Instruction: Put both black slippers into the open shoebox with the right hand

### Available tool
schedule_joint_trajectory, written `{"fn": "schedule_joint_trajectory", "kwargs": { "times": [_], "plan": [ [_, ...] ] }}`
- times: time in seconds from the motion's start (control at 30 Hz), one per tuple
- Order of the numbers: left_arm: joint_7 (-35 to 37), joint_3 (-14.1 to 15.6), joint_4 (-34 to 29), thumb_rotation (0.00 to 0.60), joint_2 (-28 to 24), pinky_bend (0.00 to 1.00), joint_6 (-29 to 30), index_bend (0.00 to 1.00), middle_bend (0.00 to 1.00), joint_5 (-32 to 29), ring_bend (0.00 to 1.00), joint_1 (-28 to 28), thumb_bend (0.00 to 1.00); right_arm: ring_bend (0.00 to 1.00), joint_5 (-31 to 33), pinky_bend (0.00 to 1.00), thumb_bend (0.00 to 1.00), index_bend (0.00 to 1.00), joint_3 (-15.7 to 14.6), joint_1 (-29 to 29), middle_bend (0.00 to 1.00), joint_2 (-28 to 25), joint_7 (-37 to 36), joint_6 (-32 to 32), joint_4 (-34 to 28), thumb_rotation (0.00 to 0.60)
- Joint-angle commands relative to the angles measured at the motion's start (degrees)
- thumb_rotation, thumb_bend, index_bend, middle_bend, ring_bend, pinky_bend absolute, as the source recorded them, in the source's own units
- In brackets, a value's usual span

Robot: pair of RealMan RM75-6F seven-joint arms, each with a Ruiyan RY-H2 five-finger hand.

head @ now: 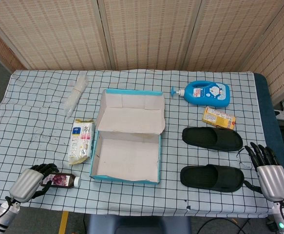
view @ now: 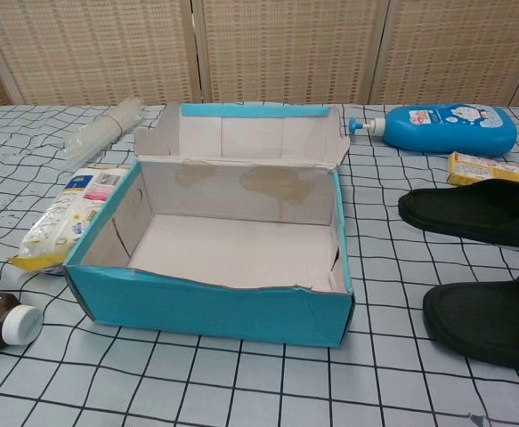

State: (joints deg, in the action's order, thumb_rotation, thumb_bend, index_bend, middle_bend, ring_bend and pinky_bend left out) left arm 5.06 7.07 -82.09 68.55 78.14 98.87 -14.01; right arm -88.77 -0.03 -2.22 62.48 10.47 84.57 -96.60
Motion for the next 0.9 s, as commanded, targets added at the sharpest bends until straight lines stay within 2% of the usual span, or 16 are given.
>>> {"fn": "schedule_joint_trajectory", "kwargs": {
  "times": [0.03,0.53,0.57,0.63,0.8,0.9],
  "plan": [
    [-0.08,0.07,-0.35,0.6,-0.14,0.42,-0.04,0.31,0.25,-0.01,0.28,0.02,0.51,0.0,-0.47,0.07,0.01,0.0,-0.47,0.18,0.0,-0.43,-0.35,-0.07,-0.14,0.6],
    [0.57,0.03,0.05,0.6,-0.18,0.42,-0.72,0.31,0.25,-0.62,0.28,-0.14,0.52,0.0,0.45,0.09,0.01,0.0,-2.92,-2.4,0.0,-2.13,-1.9,-8.67,-2.08,0.6],
    [0.43,0.04,-0.32,0.6,-0.43,0.42,-0.23,0.31,0.25,-0.52,0.28,0.07,0.51,0.0,0.21,0.09,0.01,0.0,-3.59,-3.82,0.0,-1.21,-3.26,-12.02,-1.15,0.6],
    [0.15,0.07,-0.81,0.6,-0.7,0.42,-0.17,0.31,0.25,-0.84,0.28,0.31,0.51,0.0,0.05,0.09,0.01,0.0,-3.64,-5.25,0.0,0.07,-5.59,-14.54,0.9,0.6],
    [-0.33,-0.06,-1.24,0.6,-0.8,0.42,-0.54,0.31,0.25,-1.13,0.28,0.23,0.51,0.0,-1.03,0.07,0.0,0.0,-3.74,-8.42,0.0,3.4,-13.78,-19.19,6.66,0.6],
    [-0.15,-0.15,-1.43,0.6,-0.83,0.42,-0.69,0.31,0.25,-1.47,0.28,0.27,0.51,0.0,-0.71,0.07,0.0,0.0,-3.58,-10.2,0.0,4.41,-16.23,-21.89,8.64,0.6]
  ]
}}
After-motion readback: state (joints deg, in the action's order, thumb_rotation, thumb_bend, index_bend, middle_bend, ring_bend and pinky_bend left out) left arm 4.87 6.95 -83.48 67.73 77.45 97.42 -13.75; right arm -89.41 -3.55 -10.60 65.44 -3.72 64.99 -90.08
